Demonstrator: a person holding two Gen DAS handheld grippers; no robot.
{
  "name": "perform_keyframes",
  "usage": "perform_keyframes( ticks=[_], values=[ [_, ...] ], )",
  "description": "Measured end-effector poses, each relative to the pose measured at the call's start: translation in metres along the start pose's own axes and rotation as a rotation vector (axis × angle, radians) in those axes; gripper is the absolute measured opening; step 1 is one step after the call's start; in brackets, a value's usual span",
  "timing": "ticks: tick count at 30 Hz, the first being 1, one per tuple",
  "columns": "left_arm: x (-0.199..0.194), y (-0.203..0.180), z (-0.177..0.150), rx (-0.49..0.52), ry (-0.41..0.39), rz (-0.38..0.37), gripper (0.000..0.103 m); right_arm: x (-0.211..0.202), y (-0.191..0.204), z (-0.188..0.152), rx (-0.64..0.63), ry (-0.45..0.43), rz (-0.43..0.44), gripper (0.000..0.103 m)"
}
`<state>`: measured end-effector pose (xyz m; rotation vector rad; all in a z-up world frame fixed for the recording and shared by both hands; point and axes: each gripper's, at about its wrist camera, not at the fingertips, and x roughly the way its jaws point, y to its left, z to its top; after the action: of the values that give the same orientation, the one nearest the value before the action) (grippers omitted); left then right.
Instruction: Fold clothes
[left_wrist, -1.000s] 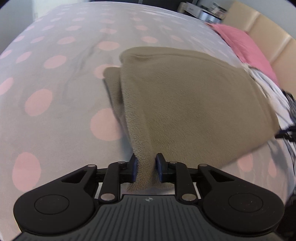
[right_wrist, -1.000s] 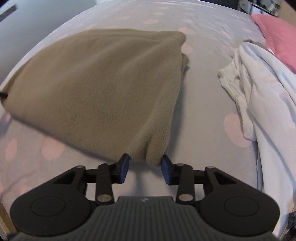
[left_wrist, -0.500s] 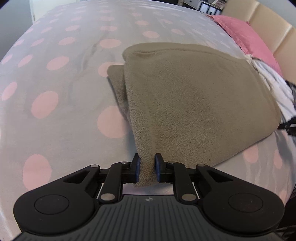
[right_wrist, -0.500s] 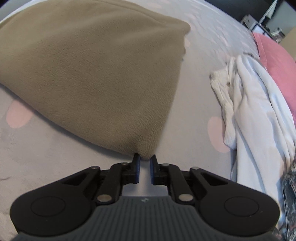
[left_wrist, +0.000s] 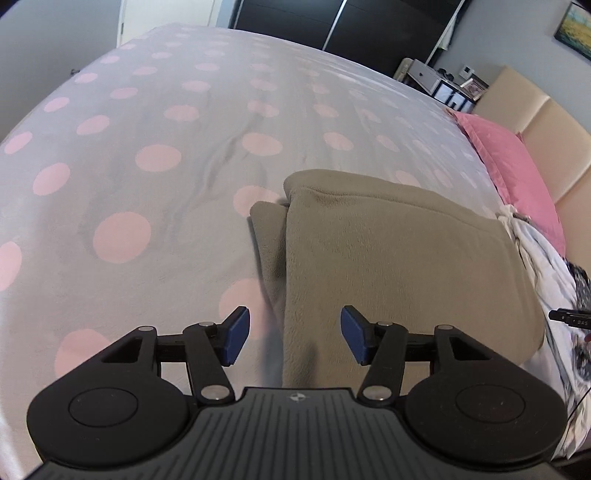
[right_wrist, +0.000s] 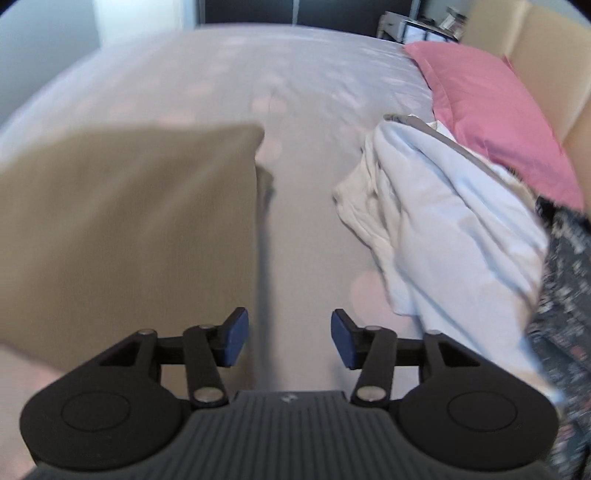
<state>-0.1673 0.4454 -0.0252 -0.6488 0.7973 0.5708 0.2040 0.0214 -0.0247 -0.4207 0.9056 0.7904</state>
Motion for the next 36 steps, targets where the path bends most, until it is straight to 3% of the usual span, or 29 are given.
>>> perform_keyframes(
  ticks=[3, 7, 14, 21, 26, 29, 32, 33, 36],
  values=[
    [0.013, 0.004, 0.006, -0.053, -0.008, -0.006, 0.053, 0.01, 0.004, 0.007, 0.115, 0.002, 0.093, 0.067],
    [0.04, 0.01, 0.013, -0.094, 0.023, -0.043, 0.054, 0.029, 0.016, 0.012, 0.175, 0.039, 0.199, 0.071],
    [0.09, 0.018, 0.026, -0.095, 0.069, -0.049, 0.059, 0.067, 0.011, 0.03, 0.202, 0.072, 0.201, 0.072],
    [0.134, 0.038, 0.026, -0.127, 0.115, -0.078, 0.077, 0.117, -0.003, 0.036, 0.306, 0.155, 0.312, 0.076],
    [0.149, 0.044, 0.024, -0.126, 0.118, -0.124, 0.079, 0.144, -0.016, 0.033, 0.379, 0.203, 0.403, 0.08],
    [0.151, 0.045, 0.023, -0.124, 0.117, -0.141, 0.078, 0.151, -0.017, 0.036, 0.361, 0.212, 0.437, 0.08],
    [0.151, 0.045, 0.02, -0.135, 0.105, -0.158, 0.068, 0.155, -0.015, 0.038, 0.357, 0.208, 0.471, 0.07],
    [0.152, 0.043, 0.019, -0.145, 0.103, -0.168, 0.058, 0.156, -0.014, 0.039, 0.363, 0.205, 0.487, 0.058],
    [0.152, 0.04, 0.016, -0.167, 0.09, -0.178, 0.049, 0.155, -0.008, 0.04, 0.367, 0.195, 0.517, 0.045]
  ],
)
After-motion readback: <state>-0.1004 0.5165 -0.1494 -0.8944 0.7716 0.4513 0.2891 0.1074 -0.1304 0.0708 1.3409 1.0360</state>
